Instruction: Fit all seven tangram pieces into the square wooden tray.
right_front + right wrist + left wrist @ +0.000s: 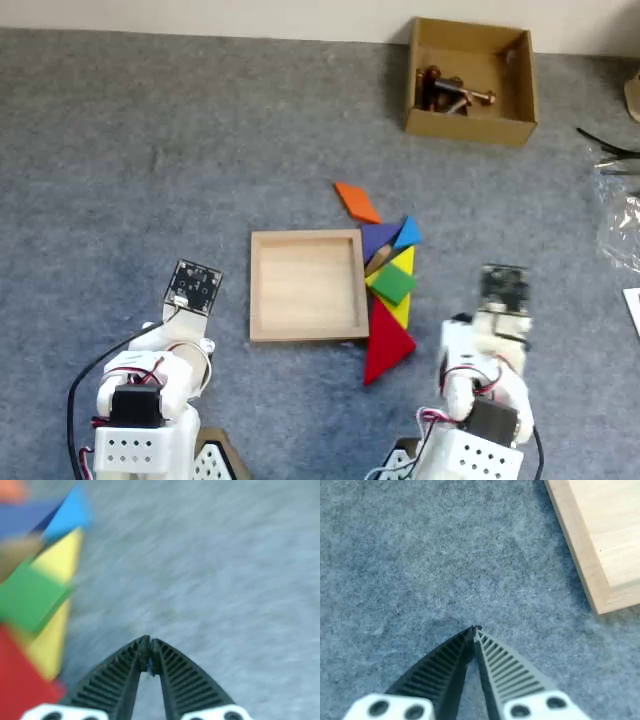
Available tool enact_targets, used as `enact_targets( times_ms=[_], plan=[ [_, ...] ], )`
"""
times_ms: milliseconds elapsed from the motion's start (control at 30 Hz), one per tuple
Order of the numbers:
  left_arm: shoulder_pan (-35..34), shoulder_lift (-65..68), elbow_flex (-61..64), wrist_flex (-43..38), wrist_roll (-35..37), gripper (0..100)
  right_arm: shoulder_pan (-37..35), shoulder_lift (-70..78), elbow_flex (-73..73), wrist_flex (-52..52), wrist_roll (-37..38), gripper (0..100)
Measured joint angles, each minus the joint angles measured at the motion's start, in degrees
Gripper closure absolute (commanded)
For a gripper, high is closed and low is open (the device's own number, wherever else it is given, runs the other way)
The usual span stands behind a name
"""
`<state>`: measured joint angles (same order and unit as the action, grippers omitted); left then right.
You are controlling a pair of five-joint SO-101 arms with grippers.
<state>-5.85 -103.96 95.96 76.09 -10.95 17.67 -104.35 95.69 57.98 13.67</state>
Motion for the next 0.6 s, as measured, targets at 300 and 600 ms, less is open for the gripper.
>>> enact_targets(
  times_ms=[300,600],
  plan=[
    [0.0,0.0,0.0,0.0,0.0,99,5.54,0.0,0.0,-2.9,6.51,91.6],
    [0.0,0.0,0.0,0.0,0.0,99,13.54,0.0,0.0,0.09,11.69,91.5]
  ],
)
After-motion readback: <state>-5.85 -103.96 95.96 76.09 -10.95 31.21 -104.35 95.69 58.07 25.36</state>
